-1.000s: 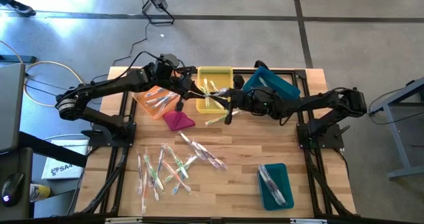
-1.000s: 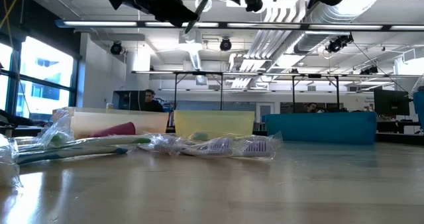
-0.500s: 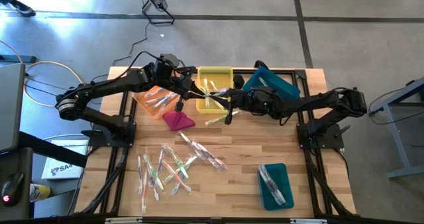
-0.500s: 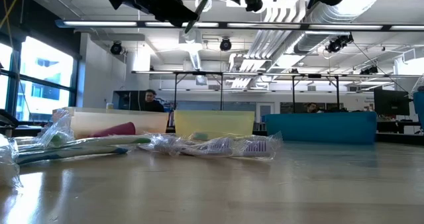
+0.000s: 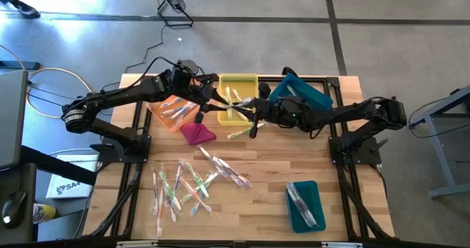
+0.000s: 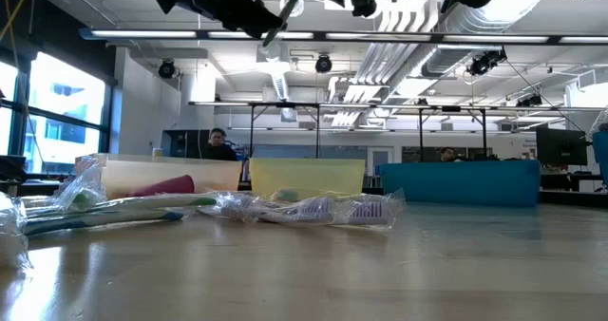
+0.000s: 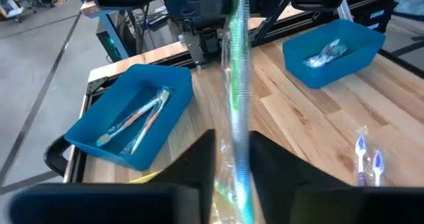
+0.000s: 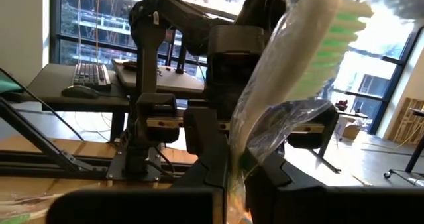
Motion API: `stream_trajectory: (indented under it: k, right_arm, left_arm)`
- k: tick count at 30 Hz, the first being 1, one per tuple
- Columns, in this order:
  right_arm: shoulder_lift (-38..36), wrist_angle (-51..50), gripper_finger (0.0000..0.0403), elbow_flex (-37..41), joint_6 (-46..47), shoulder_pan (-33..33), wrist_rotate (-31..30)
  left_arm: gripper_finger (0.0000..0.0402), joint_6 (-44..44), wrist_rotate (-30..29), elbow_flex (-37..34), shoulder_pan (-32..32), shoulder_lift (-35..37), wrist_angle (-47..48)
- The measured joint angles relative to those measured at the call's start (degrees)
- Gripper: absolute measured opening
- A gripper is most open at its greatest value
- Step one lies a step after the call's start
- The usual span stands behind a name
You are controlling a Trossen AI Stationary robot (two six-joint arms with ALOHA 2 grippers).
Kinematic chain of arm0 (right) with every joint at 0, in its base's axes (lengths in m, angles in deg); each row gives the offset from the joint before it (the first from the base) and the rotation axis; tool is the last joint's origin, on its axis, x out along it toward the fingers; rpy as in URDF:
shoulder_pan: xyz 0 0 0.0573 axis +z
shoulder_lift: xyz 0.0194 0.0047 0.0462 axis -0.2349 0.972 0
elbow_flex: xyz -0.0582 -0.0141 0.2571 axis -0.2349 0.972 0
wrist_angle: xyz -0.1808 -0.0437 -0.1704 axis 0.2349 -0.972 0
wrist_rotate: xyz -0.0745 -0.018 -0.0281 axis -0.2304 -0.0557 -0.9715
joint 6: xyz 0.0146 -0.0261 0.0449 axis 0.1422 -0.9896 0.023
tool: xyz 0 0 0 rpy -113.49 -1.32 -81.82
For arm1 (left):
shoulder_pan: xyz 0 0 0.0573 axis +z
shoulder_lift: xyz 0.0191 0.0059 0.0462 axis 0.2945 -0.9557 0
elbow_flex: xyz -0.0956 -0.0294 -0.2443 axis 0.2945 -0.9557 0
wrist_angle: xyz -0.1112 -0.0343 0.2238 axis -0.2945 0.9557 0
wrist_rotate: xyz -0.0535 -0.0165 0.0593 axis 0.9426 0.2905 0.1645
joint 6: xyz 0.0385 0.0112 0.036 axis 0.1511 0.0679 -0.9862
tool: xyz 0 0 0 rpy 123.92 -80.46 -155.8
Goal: Pick & Place Toothbrushes
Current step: Put the green toothbrush into the yellow bin
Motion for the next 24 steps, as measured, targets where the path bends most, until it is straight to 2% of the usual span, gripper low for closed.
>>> stream_trajectory:
  k: [5, 9, 24]
  right_arm:
    - [0.0, -1.3, 0.0018, 0.0, 0.0, 0.0, 0.2]
    - [0.0, -2.0, 0.0018, 0.0, 0.0, 0.0, -0.4]
    - [0.0, -2.9, 0.0018, 0.0, 0.2, -0.3, -1.1]
  left_arm:
    - [0.0152, -0.8, -0.5, 0.0, 0.0, 0.0, -0.1]
    - [0.0177, -1.8, -1.5, 0.0, 0.0, 0.0, -0.3]
    - [0.0184, -1.8, -1.8, 0.0, 0.0, 0.0, -0.1]
